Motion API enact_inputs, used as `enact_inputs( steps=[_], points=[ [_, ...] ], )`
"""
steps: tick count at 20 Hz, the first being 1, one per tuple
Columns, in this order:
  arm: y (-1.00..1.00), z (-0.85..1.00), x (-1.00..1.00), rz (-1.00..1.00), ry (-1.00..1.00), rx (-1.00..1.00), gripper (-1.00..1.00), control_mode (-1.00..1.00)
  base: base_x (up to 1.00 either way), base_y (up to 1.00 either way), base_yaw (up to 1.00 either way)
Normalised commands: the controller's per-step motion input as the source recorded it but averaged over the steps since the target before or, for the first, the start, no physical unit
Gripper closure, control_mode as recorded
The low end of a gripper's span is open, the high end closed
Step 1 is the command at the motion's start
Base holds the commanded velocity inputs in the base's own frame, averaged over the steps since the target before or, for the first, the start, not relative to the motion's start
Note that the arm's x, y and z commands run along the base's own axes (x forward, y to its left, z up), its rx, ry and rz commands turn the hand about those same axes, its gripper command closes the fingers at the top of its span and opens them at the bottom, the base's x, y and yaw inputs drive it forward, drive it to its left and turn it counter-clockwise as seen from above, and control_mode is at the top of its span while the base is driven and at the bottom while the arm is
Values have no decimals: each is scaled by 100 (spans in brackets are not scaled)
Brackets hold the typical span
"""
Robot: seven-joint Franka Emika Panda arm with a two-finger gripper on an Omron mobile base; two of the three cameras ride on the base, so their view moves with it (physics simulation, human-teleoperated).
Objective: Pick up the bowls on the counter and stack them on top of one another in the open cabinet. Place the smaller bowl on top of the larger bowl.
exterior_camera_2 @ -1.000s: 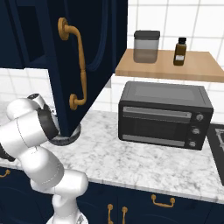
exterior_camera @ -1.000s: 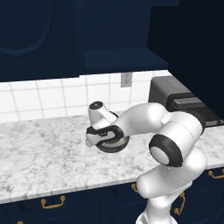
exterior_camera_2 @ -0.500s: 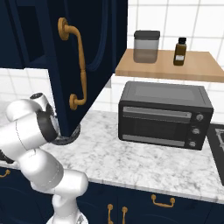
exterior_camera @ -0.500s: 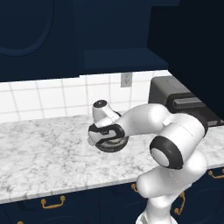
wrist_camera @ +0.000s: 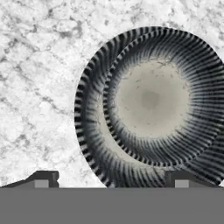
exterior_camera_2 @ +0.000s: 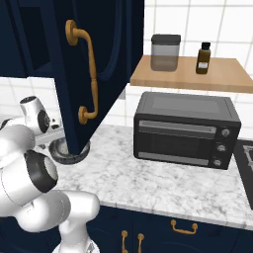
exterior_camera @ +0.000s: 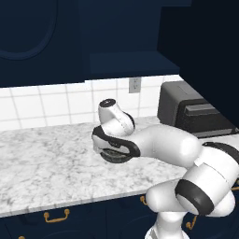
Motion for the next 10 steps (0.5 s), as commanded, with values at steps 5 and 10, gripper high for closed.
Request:
enact_inputs(
  steps=[5, 10],
  points=[
    [-6, -27, -17, 0, 20, 8, -100, -100, 0, 0, 0],
    [-8, -21, 39, 0, 4, -3, -100, -100, 0, 0, 0]
  ],
)
